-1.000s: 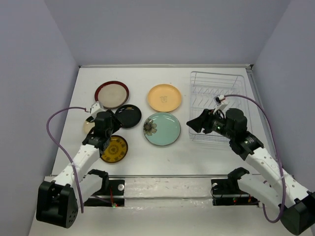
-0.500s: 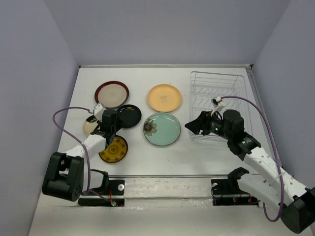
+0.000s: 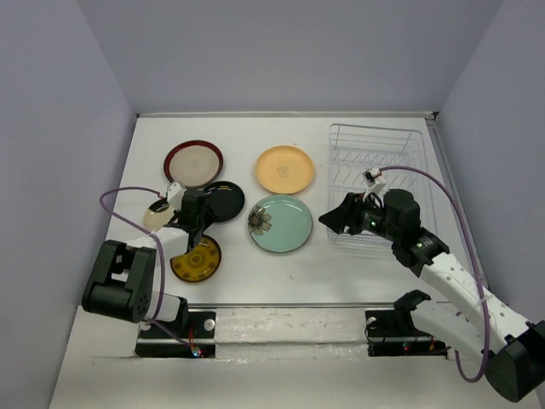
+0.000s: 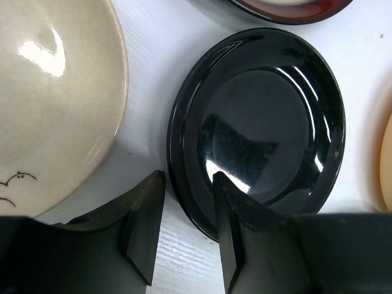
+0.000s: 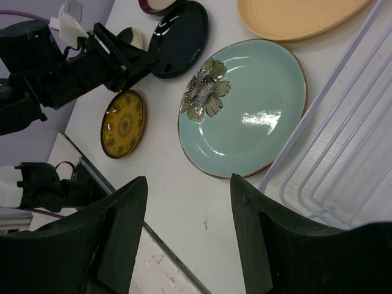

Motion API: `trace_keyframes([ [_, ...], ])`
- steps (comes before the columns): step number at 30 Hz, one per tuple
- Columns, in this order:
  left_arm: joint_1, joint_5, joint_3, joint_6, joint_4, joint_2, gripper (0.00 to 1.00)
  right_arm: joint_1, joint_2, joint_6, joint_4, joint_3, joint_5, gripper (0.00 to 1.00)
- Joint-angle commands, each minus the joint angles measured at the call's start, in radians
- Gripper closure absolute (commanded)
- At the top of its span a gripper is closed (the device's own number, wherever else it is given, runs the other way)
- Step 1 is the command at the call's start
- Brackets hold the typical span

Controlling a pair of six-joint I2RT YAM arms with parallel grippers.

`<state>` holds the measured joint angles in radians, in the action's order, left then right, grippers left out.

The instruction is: Load the plates into the dish rack

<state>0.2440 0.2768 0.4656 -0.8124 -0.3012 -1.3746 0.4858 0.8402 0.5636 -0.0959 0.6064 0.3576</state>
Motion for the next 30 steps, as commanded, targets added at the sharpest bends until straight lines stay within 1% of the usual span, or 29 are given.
trace_keyframes([
  [1,-0.018,0.025,-0.01,-0.019,-0.078,-0.004,0.54,0.007,0.002,-0.031,0.045,0.039,0.014,0.38],
  [5,-0.032,0.019,-0.016,-0.013,-0.104,-0.009,0.66,0.007,0.025,-0.022,0.055,0.044,0.024,0.38],
  [8,-0.04,0.01,-0.042,-0.016,-0.141,0.009,0.73,0.007,0.026,-0.014,0.055,0.047,0.018,0.38],
  [9,-0.044,0.007,-0.05,-0.021,-0.15,0.015,0.77,0.007,0.02,-0.011,0.053,0.049,0.023,0.38],
  [12,-0.051,0.013,-0.084,-0.022,-0.179,0.039,0.78,0.007,0.0,-0.01,0.035,0.065,0.02,0.38],
  [13,-0.054,0.013,-0.096,-0.024,-0.185,0.045,0.8,0.007,-0.004,-0.01,0.025,0.073,0.014,0.38],
  [16,-0.063,0.01,-0.111,-0.019,-0.199,0.054,0.93,0.007,-0.007,-0.002,0.01,0.088,0.004,0.38],
  [17,-0.066,0.007,-0.116,-0.019,-0.202,0.055,0.95,0.007,-0.007,0.001,0.01,0.09,0.004,0.38],
  [19,-0.077,-0.017,-0.122,-0.019,-0.216,0.057,0.94,0.007,-0.007,0.01,0.01,0.095,0.006,0.39],
  [21,-0.094,-0.033,-0.122,-0.016,-0.219,0.054,0.85,0.007,-0.009,0.019,0.01,0.096,0.009,0.39],
  [22,-0.098,-0.05,-0.12,-0.013,-0.22,0.052,0.79,0.007,-0.01,0.022,0.01,0.095,0.007,0.39],
  [23,-0.107,-0.057,-0.123,-0.007,-0.222,0.054,0.66,0.007,-0.01,0.024,0.01,0.095,0.006,0.39],
  [26,-0.121,-0.097,-0.122,0.004,-0.225,0.052,0.53,0.007,-0.007,0.025,0.01,0.096,0.006,0.39],
  [30,-0.123,-0.106,-0.113,0.012,-0.225,0.048,0.53,0.007,0.007,0.025,0.019,0.098,0.009,0.39],
])
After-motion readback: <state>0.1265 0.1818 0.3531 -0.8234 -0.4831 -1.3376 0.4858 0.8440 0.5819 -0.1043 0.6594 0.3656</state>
